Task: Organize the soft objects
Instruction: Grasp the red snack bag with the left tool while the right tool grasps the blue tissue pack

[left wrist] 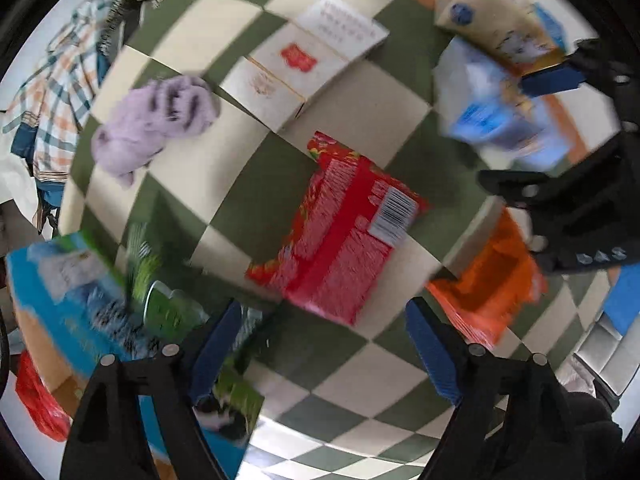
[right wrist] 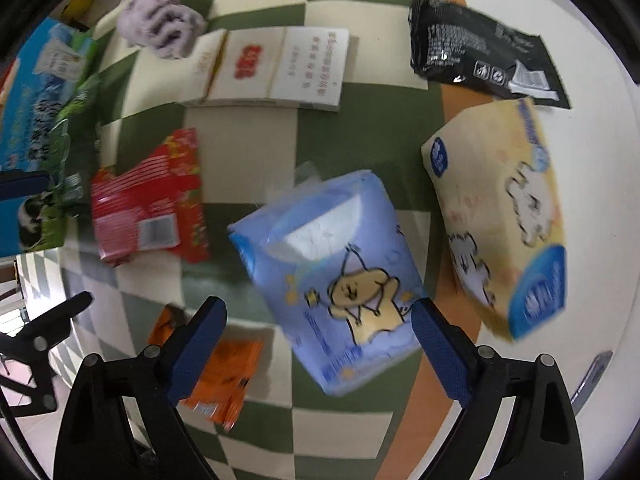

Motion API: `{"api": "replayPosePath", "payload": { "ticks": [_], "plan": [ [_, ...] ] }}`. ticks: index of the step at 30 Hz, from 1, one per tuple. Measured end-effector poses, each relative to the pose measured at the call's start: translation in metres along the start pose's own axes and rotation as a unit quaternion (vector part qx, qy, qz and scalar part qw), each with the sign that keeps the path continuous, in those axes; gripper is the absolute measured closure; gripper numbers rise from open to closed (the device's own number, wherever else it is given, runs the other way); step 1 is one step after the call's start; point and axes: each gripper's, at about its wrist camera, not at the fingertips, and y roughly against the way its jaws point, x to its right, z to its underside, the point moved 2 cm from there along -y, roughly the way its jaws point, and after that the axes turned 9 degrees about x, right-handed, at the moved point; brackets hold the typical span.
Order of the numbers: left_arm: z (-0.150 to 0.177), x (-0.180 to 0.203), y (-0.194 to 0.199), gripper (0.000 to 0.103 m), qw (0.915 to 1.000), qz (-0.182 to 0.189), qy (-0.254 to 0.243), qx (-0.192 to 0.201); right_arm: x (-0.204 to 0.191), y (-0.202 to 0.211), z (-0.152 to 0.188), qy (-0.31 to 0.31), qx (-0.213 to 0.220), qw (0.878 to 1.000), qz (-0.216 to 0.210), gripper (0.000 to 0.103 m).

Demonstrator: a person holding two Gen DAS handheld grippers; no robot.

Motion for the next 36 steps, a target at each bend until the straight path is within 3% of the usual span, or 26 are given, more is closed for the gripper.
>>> {"api": "replayPosePath", "payload": {
  "ticks": [2, 4, 5, 11, 13, 18, 21, 26, 27, 28, 31, 36],
  "plan": [
    [-0.005, 0.001, -0.018, 0.019, 0.9997, -0.005, -0.011, -0.019, 0.004, -0.008, -0.002, 0.003, 0.0, 1.0, 0.017, 0.015],
    [-0.007, 0.0, -0.028, 0.02, 0.9996, -0.005, -0.009, -0.026, 0.01, -0.014, -0.002, 0.002, -0.006, 0.999, 0.035, 0.04],
    [-0.007, 0.0, -0.032, 0.026, 0.9996, -0.002, -0.006, -0.029, 0.015, -0.016, -0.001, -0.002, -0.011, 0.999, 0.041, 0.045],
    [0.003, 0.006, -0.032, 0.04, 0.9997, -0.004, 0.003, -0.024, 0.022, -0.01, -0.002, 0.005, -0.009, 1.0, -0.018, 0.041],
    [0.001, 0.009, -0.032, 0.041, 0.9996, 0.002, 0.018, -0.021, 0.027, -0.007, -0.005, 0.005, -0.009, 1.0, -0.018, 0.031],
    [0.013, 0.021, -0.032, 0.041, 0.9986, 0.035, 0.031, -0.025, 0.044, 0.009, -0.017, -0.009, -0.021, 0.999, -0.034, 0.028],
    [0.013, 0.031, -0.041, 0.04, 0.9993, 0.022, 0.018, -0.026, 0.047, 0.03, -0.031, -0.001, -0.025, 0.997, -0.072, 0.026],
    [0.015, 0.035, -0.052, 0.042, 0.9988, 0.024, 0.036, -0.022, 0.058, 0.018, -0.04, -0.003, -0.037, 0.999, -0.028, 0.022],
    [0.013, 0.037, -0.053, 0.044, 0.9987, 0.025, 0.038, -0.021, 0.061, 0.015, -0.04, -0.011, -0.038, 0.999, -0.027, 0.022],
    [0.015, 0.037, -0.054, 0.052, 0.9986, 0.027, 0.04, -0.02, 0.062, 0.015, -0.042, -0.012, -0.033, 0.999, -0.026, 0.022],
    [0.017, 0.034, -0.056, 0.052, 0.9981, 0.012, 0.055, -0.026, 0.059, 0.018, -0.05, -0.019, -0.03, 0.998, -0.048, 0.021],
    [0.03, 0.026, -0.062, 0.053, 0.9956, 0.012, 0.089, -0.027, 0.047, 0.011, -0.06, -0.013, -0.036, 0.999, -0.036, 0.021]
  ]
}}
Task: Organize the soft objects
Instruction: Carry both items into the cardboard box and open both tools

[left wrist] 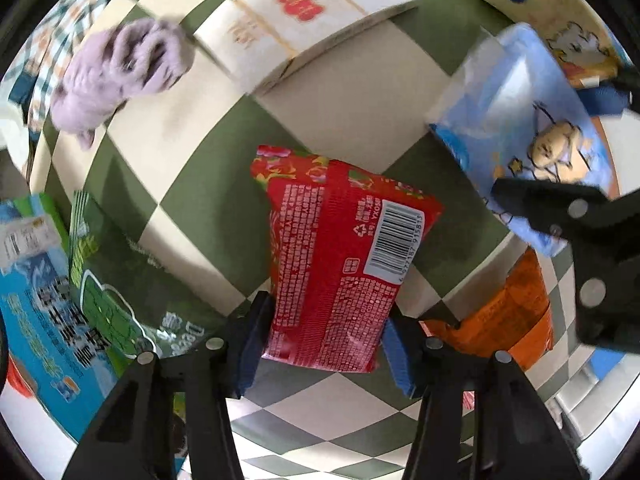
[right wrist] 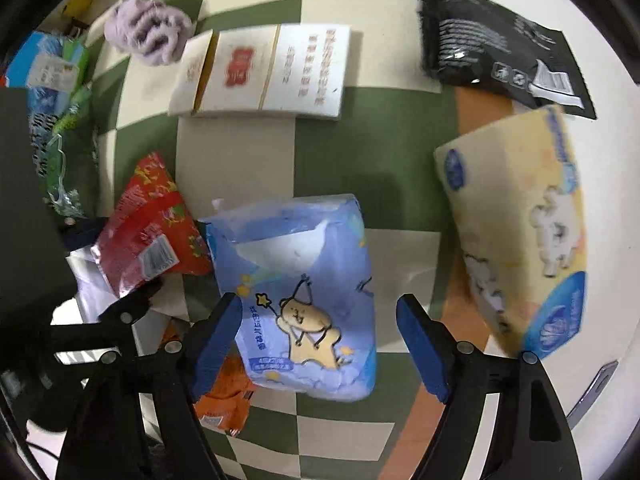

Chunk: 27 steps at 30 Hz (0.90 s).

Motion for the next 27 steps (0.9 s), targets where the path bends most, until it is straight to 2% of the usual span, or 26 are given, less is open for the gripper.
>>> {"api": "replayPosePath", "payload": {
  "ticks": [4, 6, 8, 10, 14, 15, 16, 17, 21, 24, 27],
  "plan": [
    [0.013, -0.011, 0.003, 0.056, 0.9998, -0.007, 0.016, 0.006, 0.009, 0.003, -0.009, -0.039, -0.002, 0.999, -0.025, 0.021],
    [0.006, 0.001, 0.004, 0.056, 0.9998, -0.014, 0.014, 0.008, 0.013, 0.001, -0.015, -0.056, 0.01, 0.998, -0.042, 0.021],
    [0.013, 0.005, 0.003, 0.057, 0.9997, -0.019, 0.013, 0.008, 0.017, 0.006, -0.017, -0.065, 0.017, 0.996, -0.051, 0.021],
    [0.01, 0.01, 0.004, 0.057, 0.9996, -0.017, 0.02, 0.009, 0.023, -0.005, -0.012, -0.064, 0.008, 0.997, -0.039, 0.018],
    [0.019, 0.005, 0.0, 0.058, 0.9989, -0.023, 0.04, 0.009, 0.021, -0.001, -0.016, -0.045, 0.013, 0.999, -0.013, 0.021],
    [0.021, 0.005, 0.0, 0.058, 0.9987, -0.024, 0.044, 0.01, 0.023, 0.001, -0.017, -0.047, 0.017, 0.999, -0.002, 0.026],
    [0.022, 0.003, 0.004, 0.058, 0.9986, -0.024, 0.046, 0.01, 0.023, 0.003, -0.017, -0.047, 0.019, 0.999, 0.009, 0.037],
    [0.025, 0.002, 0.005, 0.058, 0.9984, -0.025, 0.049, 0.011, 0.024, 0.006, -0.015, -0.047, 0.023, 0.998, 0.023, 0.042],
    [0.028, 0.007, 0.022, 0.059, 0.997, -0.021, 0.069, 0.028, 0.036, 0.005, 0.007, -0.083, 0.028, 0.996, 0.008, 0.059],
    [0.037, 0.003, 0.036, 0.059, 0.9936, -0.001, 0.103, 0.047, 0.051, 0.022, 0.018, -0.102, 0.041, 0.994, 0.006, 0.063],
    [0.05, 0.0, 0.06, 0.059, 0.9859, 0.026, 0.147, 0.076, 0.054, 0.052, 0.033, -0.129, 0.059, 0.99, -0.018, 0.064]
  ]
}}
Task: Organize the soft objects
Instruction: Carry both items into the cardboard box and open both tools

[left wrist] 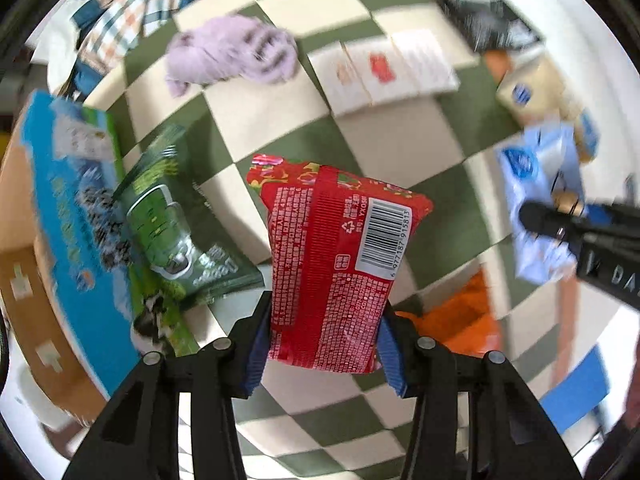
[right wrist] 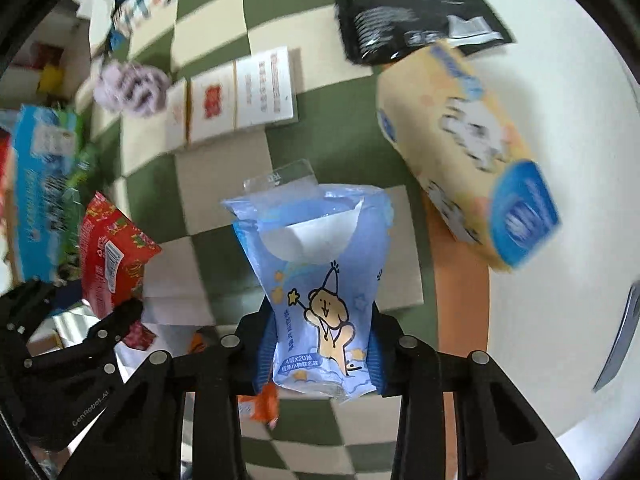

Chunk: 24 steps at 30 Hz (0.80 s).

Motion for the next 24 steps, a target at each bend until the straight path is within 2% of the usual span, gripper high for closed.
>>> {"api": "replayPosePath", "payload": {
  "ticks": [4, 6, 7, 9, 10, 14, 15, 19, 24],
  "plan": [
    [0.018, -0.014, 0.047, 0.059, 0.9979, 0.028, 0.041, 0.042, 0.008, 0.047, 0.005, -0.012, 0.032, 0.999, -0.022, 0.064],
    [0.036, -0.032, 0.079, 0.059, 0.9942, 0.043, 0.068, 0.071, -0.003, 0.085, 0.021, -0.006, 0.048, 0.998, -0.039, 0.064],
    [0.028, -0.04, 0.103, 0.059, 0.993, 0.045, 0.076, 0.078, -0.016, 0.104, 0.033, -0.002, 0.053, 0.998, -0.045, 0.064],
    [0.045, -0.065, 0.139, 0.059, 0.988, 0.048, 0.107, 0.101, -0.045, 0.121, 0.046, 0.012, 0.067, 0.996, -0.061, 0.064],
    [0.04, -0.07, 0.147, 0.059, 0.9864, 0.047, 0.115, 0.107, -0.064, 0.126, 0.055, 0.018, 0.072, 0.995, -0.07, 0.064],
    [0.057, -0.138, 0.196, 0.059, 0.9767, 0.038, 0.167, 0.13, -0.139, 0.151, 0.068, 0.044, 0.085, 0.987, -0.126, 0.064],
    [0.059, -0.155, 0.199, 0.059, 0.9747, 0.037, 0.176, 0.133, -0.169, 0.141, 0.067, 0.051, 0.086, 0.986, -0.135, 0.064],
    [0.062, -0.226, 0.207, 0.059, 0.9663, 0.022, 0.215, 0.14, -0.261, 0.143, 0.067, 0.081, 0.077, 0.979, -0.173, 0.064],
    [0.047, -0.305, 0.181, 0.059, 0.9612, 0.027, 0.248, 0.117, -0.354, 0.111, 0.048, 0.099, 0.057, 0.977, -0.178, 0.064]
  ]
}}
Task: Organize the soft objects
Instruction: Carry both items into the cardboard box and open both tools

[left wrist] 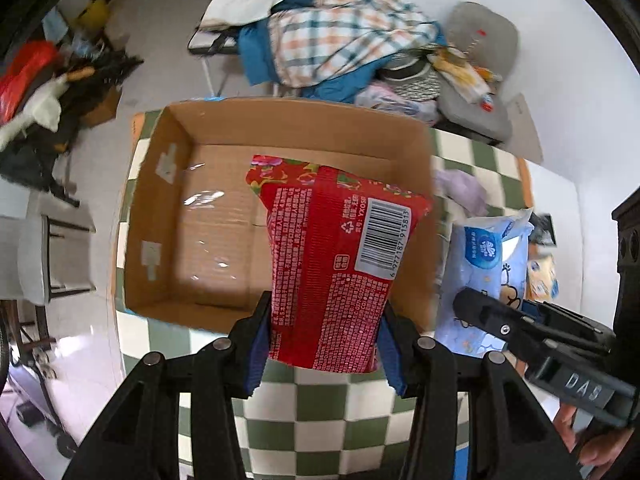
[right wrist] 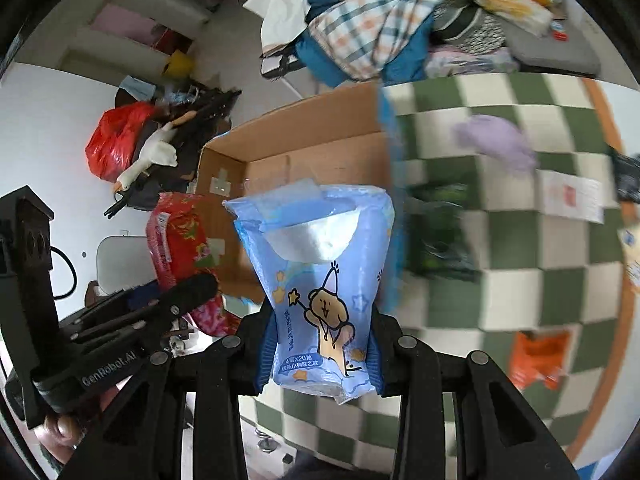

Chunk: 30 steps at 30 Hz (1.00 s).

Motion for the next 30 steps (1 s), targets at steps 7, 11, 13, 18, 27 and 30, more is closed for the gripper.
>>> {"api": "replayPosePath", "payload": {
  "ticks": [7, 11, 13, 18, 27, 30],
  "plan": [
    [-0.055, -0.065, -0.062, 0.059, 0.9984, 0.012, 0.031, -0.045, -0.051, -0.095, -0.039, 0.016, -0.024, 0.999, 0.042, 0.064],
    [-0.073, -0.081, -0.102, 0.059, 0.9962, 0.028, 0.034, -0.076, -0.056, -0.138, -0.054, 0.018, -0.04, 0.997, 0.063, 0.064],
    [-0.078, -0.084, -0.115, 0.058, 0.9953, 0.032, 0.032, -0.086, -0.054, -0.162, -0.063, 0.018, -0.048, 0.996, 0.074, 0.064],
    [-0.086, -0.084, -0.142, 0.058, 0.9925, 0.041, 0.027, -0.112, -0.041, -0.201, -0.08, 0.014, -0.062, 0.994, 0.09, 0.06],
    [-0.089, -0.09, -0.145, 0.04, 0.9923, 0.042, 0.028, -0.113, -0.021, -0.22, -0.098, 0.005, -0.063, 0.992, 0.111, 0.025],
    [-0.088, -0.094, -0.133, 0.024, 0.9952, 0.027, 0.02, -0.092, -0.023, -0.213, -0.096, 0.01, -0.06, 0.992, 0.107, 0.015]
  ]
}}
